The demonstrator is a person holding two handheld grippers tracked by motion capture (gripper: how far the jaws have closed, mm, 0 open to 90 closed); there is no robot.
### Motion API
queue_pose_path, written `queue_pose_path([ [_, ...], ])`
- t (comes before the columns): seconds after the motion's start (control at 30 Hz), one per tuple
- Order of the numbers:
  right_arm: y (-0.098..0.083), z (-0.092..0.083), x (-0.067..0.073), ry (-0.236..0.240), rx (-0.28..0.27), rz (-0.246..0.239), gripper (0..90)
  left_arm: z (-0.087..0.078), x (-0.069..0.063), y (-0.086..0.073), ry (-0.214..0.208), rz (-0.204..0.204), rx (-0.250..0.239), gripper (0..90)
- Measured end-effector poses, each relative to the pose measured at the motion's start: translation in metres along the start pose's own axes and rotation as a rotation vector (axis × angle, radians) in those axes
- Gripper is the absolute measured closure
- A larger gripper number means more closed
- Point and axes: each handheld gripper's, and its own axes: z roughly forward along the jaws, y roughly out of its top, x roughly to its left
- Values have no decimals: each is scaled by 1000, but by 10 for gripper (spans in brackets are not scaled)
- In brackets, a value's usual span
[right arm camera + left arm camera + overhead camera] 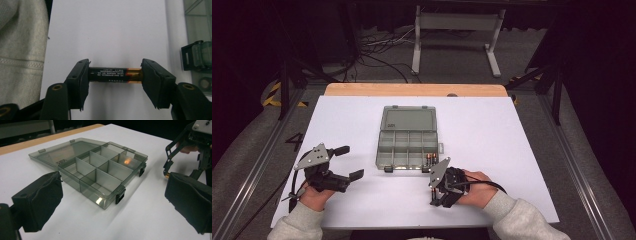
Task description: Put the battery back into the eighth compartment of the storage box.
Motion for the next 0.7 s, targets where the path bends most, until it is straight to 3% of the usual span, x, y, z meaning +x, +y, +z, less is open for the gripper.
queue_pose_path([
  [0.3, 4, -15, -5, -10, -37, -5, 416, 0, 0, 0, 0, -1, -1, 22],
  [0.7, 11, -30, -11, -26, -46, -8, 416, 0, 0, 0, 0, 0, 1, 22],
])
